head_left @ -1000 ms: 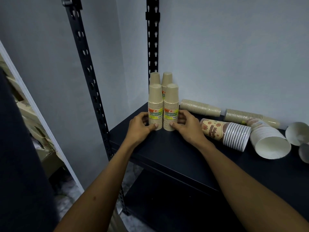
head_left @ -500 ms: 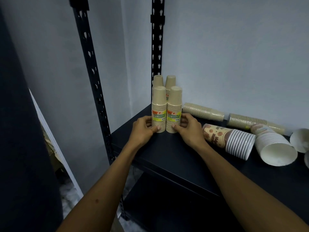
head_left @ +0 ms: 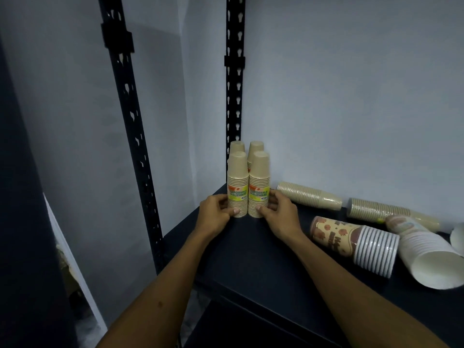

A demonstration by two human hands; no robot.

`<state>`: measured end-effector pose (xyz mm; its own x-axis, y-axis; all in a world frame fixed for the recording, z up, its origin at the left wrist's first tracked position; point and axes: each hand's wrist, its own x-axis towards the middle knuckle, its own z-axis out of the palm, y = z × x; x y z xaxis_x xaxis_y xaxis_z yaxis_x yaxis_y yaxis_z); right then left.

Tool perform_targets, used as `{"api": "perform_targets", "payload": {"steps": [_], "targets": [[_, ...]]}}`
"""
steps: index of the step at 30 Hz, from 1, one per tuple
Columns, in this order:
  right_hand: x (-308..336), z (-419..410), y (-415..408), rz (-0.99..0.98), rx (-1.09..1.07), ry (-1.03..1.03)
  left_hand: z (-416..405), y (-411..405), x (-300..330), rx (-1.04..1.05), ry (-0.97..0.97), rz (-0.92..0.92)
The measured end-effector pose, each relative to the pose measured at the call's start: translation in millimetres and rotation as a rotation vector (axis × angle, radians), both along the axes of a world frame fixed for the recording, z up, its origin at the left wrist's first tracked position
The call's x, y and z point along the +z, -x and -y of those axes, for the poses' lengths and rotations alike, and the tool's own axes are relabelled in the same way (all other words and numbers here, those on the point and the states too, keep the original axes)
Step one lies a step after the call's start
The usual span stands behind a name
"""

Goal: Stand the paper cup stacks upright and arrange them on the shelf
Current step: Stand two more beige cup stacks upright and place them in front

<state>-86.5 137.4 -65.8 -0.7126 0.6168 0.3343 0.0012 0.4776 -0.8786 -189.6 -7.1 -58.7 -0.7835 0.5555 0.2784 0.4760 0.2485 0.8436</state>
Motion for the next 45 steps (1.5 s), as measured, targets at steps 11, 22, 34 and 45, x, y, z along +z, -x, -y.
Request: {"api": "perform_targets", "payload": {"steps": [11,22,34,45], "targets": [[2.9,-11.7,18.6,-0.019,-0.019,-0.030,-13.3,18.2,-1.5,0.065,-0.004,-0.064],[0.8,-12.0,19.3,0.027,-0.063,-0.049,-16.8,20.6,-6.0,0.114,-0.008,-0.055],[1.9,-11.7,16.8,0.052,-0.094,-0.055,-17.4,23.7,-8.8,0.117,-0.006,-0.055],[0.8,-12.3,16.4,0.079,-0.115,-0.080,-17.3,23.4,-9.5,0.118,-0.008,-0.066]]}}
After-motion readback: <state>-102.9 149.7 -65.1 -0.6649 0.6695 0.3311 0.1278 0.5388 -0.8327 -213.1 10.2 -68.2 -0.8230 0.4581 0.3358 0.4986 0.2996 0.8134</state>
